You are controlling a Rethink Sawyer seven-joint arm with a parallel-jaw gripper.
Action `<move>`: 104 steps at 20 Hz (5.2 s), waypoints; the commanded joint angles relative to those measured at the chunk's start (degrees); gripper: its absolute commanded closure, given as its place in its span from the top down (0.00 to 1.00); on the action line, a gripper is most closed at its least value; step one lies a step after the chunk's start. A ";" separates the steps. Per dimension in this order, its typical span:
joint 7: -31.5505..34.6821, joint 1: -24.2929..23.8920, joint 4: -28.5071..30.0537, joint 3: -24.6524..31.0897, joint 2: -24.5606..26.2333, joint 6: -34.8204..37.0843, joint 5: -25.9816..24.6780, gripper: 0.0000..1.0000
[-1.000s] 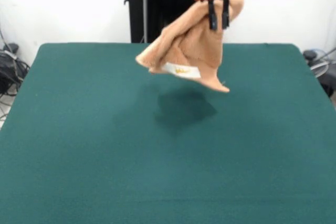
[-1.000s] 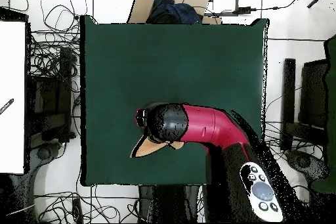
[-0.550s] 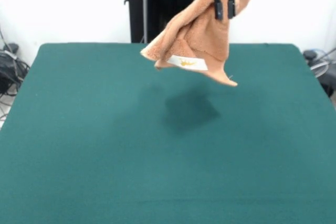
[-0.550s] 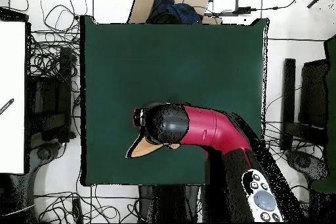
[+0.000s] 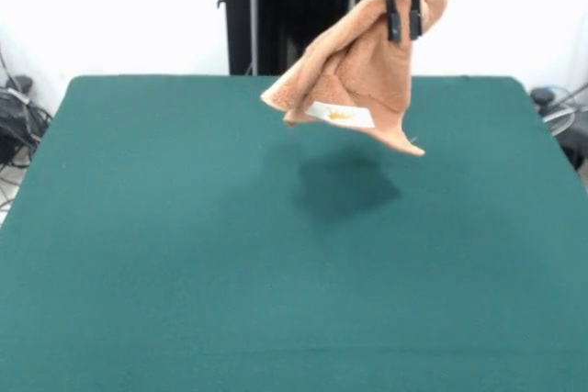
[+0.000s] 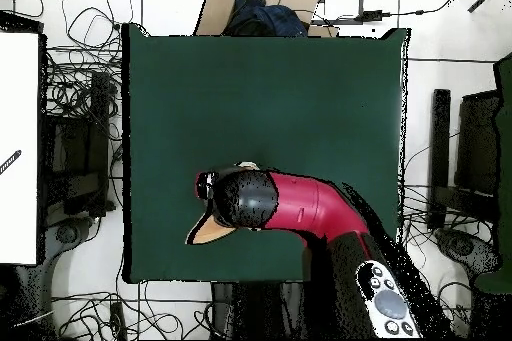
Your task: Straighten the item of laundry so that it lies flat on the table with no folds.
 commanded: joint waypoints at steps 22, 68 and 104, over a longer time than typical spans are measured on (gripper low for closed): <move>-4.98 -8.57 -7.24 6.03 10.76 6.04 -7.19 0.00; -0.58 -4.57 -1.59 1.81 8.42 3.22 -3.79 0.00; -5.00 -12.39 -4.98 3.74 12.05 7.55 -5.90 0.00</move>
